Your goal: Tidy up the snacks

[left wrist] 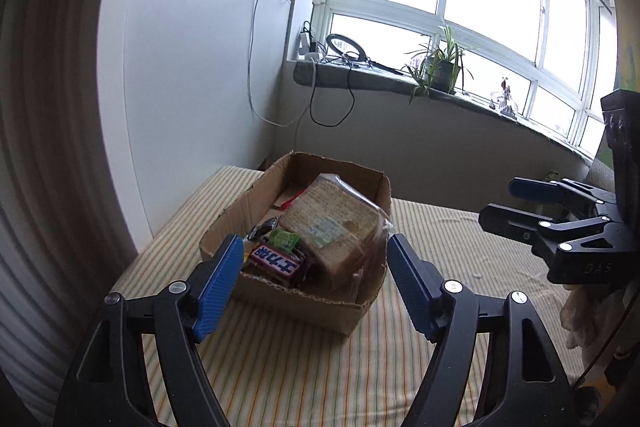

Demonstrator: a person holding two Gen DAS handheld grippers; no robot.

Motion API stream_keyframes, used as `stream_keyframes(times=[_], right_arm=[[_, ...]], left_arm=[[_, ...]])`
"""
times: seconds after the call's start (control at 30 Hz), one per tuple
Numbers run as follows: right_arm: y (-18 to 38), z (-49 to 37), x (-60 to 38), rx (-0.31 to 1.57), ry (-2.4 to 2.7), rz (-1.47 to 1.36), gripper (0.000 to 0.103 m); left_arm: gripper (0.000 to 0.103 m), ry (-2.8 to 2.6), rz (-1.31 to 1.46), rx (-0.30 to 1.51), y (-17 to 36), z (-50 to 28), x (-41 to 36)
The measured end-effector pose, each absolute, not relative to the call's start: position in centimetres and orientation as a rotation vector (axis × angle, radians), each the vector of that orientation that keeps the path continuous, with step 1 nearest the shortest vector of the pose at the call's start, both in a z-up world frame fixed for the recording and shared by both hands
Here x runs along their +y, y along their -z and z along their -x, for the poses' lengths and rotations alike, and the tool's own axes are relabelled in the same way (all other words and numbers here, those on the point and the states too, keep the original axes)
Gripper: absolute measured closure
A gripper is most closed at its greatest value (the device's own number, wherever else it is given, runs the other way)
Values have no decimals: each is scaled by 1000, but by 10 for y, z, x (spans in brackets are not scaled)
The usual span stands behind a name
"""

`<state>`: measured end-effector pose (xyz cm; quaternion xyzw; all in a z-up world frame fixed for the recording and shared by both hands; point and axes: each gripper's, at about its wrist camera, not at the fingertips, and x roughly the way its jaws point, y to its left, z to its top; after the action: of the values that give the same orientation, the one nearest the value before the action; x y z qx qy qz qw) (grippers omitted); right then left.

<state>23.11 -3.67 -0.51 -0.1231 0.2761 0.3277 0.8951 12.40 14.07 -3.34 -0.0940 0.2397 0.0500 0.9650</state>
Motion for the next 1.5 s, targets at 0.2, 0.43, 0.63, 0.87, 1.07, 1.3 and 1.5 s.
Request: stream_keyframes(times=[0.2, 0.43, 0.63, 0.87, 1.07, 1.3, 1.5], right_arm=[[15, -198, -49, 559, -607, 237, 12], [27, -170, -67, 579, -567, 125, 12], [25, -157, -67, 561, -546, 146, 12], [22, -155, -68, 568, -550, 137, 12], [22, -154, -71, 568, -540, 129, 12], [21, -152, -73, 558, -535, 132, 12], [22, -153, -74, 562, -533, 127, 12]], left_arm=[[22, -135, 161, 519, 41, -106, 126], [21, -198, 173, 492, 33, -86, 120], [20, -225, 185, 477, 30, -75, 122], [20, -214, 201, 483, 31, -75, 120], [20, -217, 199, 480, 30, -74, 118], [20, -210, 197, 485, 32, -75, 116], [20, -208, 187, 482, 30, -74, 112]])
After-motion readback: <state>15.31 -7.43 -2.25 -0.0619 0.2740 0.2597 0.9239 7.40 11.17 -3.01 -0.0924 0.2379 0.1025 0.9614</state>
